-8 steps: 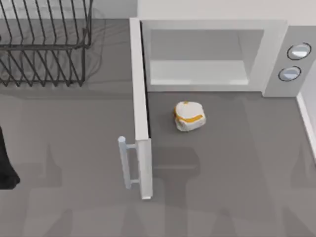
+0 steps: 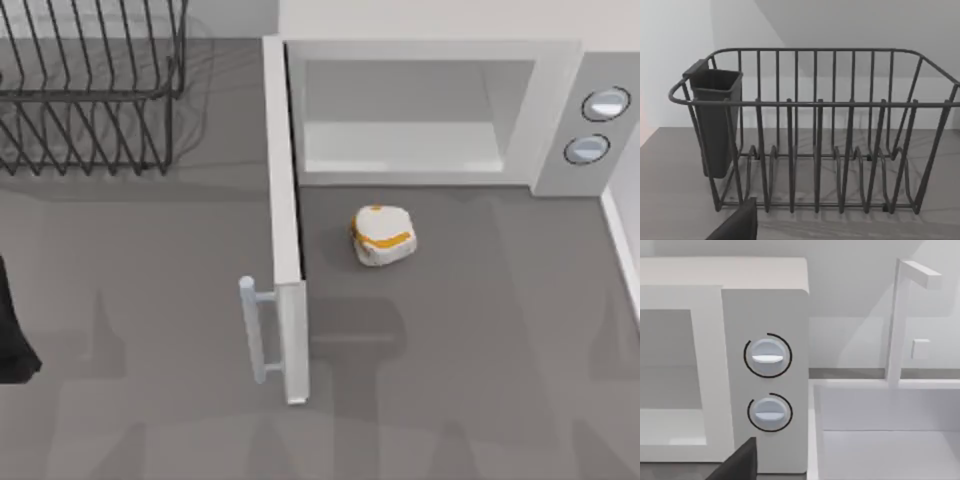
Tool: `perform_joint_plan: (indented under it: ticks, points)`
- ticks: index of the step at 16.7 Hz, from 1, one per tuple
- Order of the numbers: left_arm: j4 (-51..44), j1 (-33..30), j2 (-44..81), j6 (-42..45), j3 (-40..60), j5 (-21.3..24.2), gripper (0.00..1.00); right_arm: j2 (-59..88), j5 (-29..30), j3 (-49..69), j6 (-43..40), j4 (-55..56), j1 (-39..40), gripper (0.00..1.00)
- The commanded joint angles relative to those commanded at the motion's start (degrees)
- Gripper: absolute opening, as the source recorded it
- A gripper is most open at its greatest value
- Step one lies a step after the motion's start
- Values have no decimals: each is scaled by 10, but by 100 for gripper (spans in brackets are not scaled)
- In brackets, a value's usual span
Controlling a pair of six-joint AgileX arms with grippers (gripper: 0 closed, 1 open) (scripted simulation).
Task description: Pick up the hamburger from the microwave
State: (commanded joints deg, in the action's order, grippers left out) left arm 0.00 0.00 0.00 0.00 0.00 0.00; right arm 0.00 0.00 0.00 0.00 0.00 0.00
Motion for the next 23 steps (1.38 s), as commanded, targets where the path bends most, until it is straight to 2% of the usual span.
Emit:
perform_joint_plan:
  ticks: [17, 20, 23]
  points:
    - [0, 0, 0, 0, 0, 0, 100, 3, 1, 3, 0, -1, 1, 100]
    - [0, 0, 0, 0, 0, 0, 100, 48, 9, 49, 3, -14, 9, 100]
    - [0, 0, 0, 0, 0, 0, 100, 146, 29, 151, 10, -43, 28, 100]
